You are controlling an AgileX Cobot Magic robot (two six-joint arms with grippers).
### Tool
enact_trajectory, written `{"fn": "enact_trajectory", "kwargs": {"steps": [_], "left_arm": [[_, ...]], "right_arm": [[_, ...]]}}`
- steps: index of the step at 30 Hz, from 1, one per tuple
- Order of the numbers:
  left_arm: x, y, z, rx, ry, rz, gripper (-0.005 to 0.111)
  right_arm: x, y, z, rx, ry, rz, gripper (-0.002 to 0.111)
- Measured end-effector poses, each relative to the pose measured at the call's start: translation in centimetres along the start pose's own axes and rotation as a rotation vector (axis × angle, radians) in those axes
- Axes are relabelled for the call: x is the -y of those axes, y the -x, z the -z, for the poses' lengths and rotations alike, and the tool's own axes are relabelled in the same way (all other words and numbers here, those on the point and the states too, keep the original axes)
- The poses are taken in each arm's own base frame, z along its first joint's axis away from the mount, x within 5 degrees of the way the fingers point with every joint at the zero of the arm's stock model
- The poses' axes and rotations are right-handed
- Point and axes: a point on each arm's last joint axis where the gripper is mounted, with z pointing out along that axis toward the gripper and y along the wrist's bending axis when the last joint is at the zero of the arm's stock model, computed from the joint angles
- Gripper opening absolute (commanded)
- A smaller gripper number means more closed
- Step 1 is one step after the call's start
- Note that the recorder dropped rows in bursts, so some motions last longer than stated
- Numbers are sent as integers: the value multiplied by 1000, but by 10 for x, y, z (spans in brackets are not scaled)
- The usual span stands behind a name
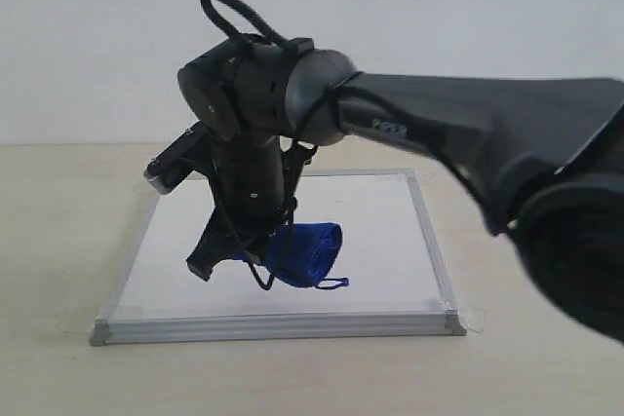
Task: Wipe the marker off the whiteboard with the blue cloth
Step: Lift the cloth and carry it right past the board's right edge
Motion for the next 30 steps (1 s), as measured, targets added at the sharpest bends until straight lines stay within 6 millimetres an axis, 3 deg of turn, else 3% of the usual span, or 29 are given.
{"fn": "enact_trajectory", "kwargs": {"steps": [5,9,14,20,30], "left_arm": [[0,0,0,0,0,0,4],[0,0,0,0,0,0,4],[0,0,0,0,0,0,4],[0,0,0,0,0,0,4],[0,0,0,0,0,0,4]], "right_arm": [[21,-41,28,47,-19,-105,-1],[62,-81,43,98,-63,-295,-1],[115,-118,45,104,-109,-560,-1],[167,-152,28,103,-154,-795,-1],[173,-151,-43,84,-137,-857,-1]]}}
